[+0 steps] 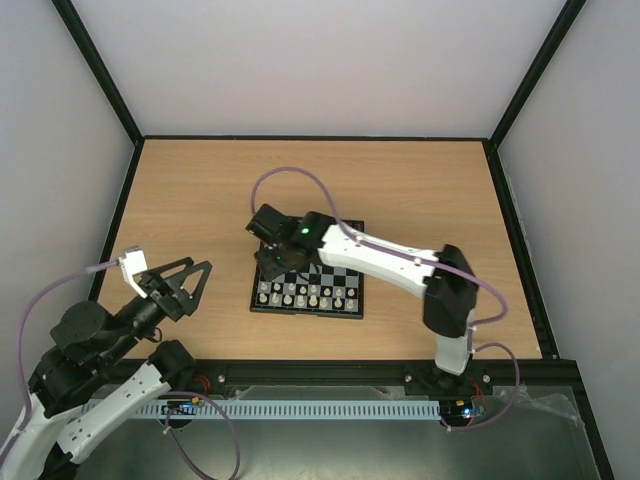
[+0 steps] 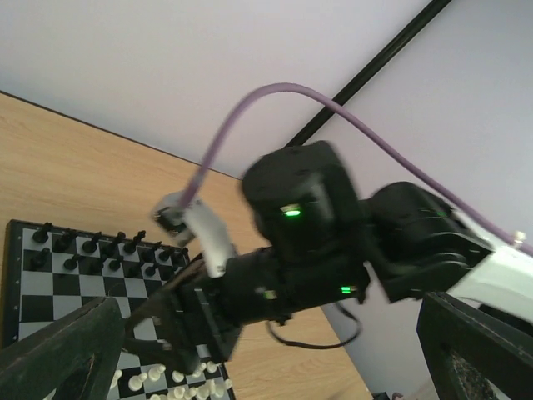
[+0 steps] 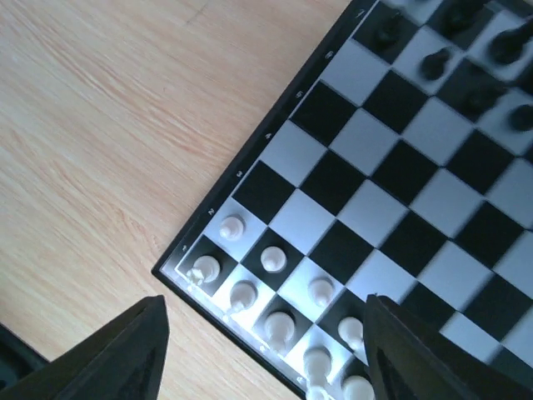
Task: Set up the chess pieces on the board
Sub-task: Place the chess piece on the chessboard, then reset both arms
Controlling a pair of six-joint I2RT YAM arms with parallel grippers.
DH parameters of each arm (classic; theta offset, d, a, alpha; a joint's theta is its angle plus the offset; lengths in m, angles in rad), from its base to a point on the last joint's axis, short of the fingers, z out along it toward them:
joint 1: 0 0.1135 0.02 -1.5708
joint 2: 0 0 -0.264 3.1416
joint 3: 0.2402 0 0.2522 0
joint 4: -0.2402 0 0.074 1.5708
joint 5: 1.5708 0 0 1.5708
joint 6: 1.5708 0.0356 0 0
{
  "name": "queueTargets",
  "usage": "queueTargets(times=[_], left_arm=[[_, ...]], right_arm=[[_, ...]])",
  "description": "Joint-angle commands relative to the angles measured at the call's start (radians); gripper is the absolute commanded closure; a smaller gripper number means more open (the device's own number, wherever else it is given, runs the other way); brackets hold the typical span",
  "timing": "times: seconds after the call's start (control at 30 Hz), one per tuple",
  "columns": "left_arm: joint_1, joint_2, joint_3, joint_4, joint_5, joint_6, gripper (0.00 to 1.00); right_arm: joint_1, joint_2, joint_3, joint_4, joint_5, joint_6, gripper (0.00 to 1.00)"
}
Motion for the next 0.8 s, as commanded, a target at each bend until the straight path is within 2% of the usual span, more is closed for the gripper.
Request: queueTargets(times=[0.0,0.13,0.27,0.53,0.67,0.77], left_arm=[[-0.004,0.073,-0.017,0.081,0.050,0.016,0.01],[-0.004,0.166,-0.055,0.127,0.067,0.008,0.01],[-0.003,0.236,-0.116,0.208,0.081,-0.011,0.01],[-0.016,0.462,-0.204,0.415,0.120,-0.032,0.01],[-0.062,0.564,-0.199,0.469,0.035,-0.030,0.01],[-0.088,0.622,-0.185,0.471,-0.077,-0.025,0.01]], right_arm=[[-0.004,-0.203,-0.153,0.054,0.073,0.017,0.33],[-0.004,-0.420,-0.348,0.123,0.115,0.032,0.23],[-0.004,-0.639,-0.528,0.146,0.172,0.058,0.00],[-0.004,-1.064,-0.795,0.085,0.252,0.128,0.01],[-0.003,-1.185,-0.846,0.095,0.249,0.156,0.01],[-0.003,-1.200,-0.842,0.101,0.272,0.159,0.02]])
